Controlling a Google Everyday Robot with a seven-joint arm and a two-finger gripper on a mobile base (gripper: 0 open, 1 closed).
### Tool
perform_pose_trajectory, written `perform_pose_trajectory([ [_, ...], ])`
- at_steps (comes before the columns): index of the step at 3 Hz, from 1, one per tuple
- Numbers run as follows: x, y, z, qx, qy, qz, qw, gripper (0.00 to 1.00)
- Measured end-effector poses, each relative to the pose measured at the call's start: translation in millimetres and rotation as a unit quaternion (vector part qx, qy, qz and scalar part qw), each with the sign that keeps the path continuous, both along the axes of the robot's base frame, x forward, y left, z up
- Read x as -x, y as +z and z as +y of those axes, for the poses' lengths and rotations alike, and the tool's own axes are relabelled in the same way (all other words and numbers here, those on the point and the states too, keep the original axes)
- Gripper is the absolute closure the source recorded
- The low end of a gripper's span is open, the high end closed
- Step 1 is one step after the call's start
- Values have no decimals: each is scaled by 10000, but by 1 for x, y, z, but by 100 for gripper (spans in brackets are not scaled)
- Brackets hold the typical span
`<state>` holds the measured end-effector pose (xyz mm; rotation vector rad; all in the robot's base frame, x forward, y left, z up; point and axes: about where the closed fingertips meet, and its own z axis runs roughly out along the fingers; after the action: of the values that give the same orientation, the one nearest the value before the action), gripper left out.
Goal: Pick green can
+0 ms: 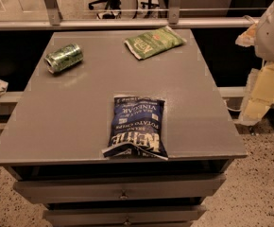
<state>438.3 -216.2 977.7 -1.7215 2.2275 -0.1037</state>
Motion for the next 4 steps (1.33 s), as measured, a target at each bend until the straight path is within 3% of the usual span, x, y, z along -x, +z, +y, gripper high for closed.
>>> perform_pose_trajectory([
  [2, -7, 3, 4, -50, 94, -90, 9999, 0],
  [3, -41, 5, 29, -230, 495, -329, 9980, 0],
  [4, -88, -6, 69, -389, 1129, -527, 9914, 0],
])
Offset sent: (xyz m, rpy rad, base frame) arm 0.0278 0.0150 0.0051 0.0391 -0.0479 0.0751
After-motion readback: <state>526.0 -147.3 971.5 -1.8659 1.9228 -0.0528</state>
